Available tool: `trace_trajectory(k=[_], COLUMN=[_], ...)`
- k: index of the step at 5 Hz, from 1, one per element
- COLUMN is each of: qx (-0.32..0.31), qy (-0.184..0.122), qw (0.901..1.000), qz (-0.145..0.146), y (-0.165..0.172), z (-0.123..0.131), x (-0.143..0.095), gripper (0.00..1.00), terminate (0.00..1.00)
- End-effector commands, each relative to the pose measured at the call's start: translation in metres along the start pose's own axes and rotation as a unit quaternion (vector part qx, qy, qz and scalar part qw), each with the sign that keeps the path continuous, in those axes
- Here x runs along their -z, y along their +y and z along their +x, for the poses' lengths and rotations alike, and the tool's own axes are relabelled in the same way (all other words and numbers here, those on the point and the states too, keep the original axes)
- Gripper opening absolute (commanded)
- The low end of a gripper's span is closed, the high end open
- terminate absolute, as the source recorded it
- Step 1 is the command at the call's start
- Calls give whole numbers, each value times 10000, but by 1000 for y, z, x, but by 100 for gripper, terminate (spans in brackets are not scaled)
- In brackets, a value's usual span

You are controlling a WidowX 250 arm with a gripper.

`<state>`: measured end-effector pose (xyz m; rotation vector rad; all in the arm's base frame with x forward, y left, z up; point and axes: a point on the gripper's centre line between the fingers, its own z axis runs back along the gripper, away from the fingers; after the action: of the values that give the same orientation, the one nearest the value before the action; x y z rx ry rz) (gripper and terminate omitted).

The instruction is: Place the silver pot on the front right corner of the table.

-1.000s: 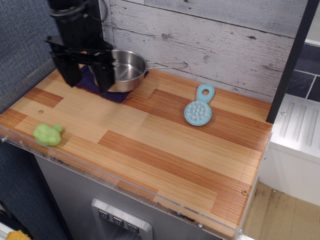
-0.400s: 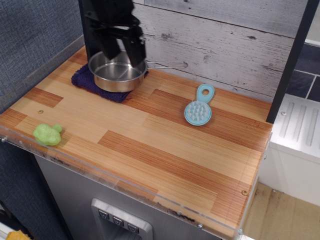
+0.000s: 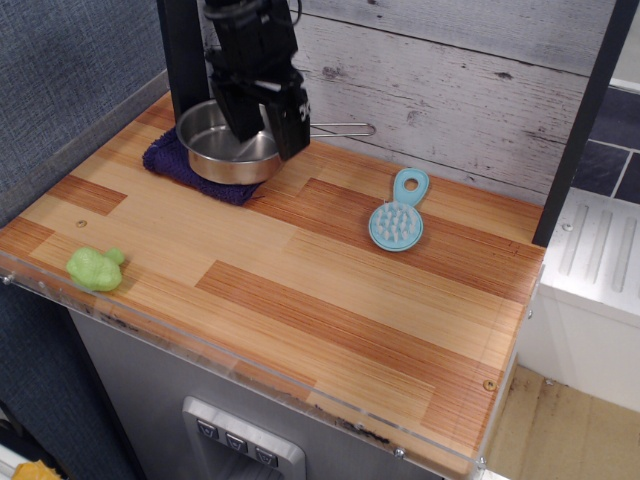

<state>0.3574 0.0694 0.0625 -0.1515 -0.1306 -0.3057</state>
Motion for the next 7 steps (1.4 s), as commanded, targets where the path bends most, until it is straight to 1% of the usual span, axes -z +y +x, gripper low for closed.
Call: trace_trajectory(k=[1, 2, 3, 4, 5, 6, 7], qx=[222, 186, 266, 472, 710, 772, 765], qy=[238, 335, 338, 268, 33, -273, -520], qw=[9992, 9990, 9988, 9983, 9973, 9960, 9945], qz=[231, 232, 222, 192, 173, 357, 489], y=[12, 12, 8, -3, -11, -10, -24], z=[2, 0, 1, 1, -1, -5, -9], x=[18, 24, 24, 13, -11, -45, -79], gripper=[100, 100, 0, 0, 0, 0, 0], terminate=[0, 0, 0, 0, 0, 0, 0])
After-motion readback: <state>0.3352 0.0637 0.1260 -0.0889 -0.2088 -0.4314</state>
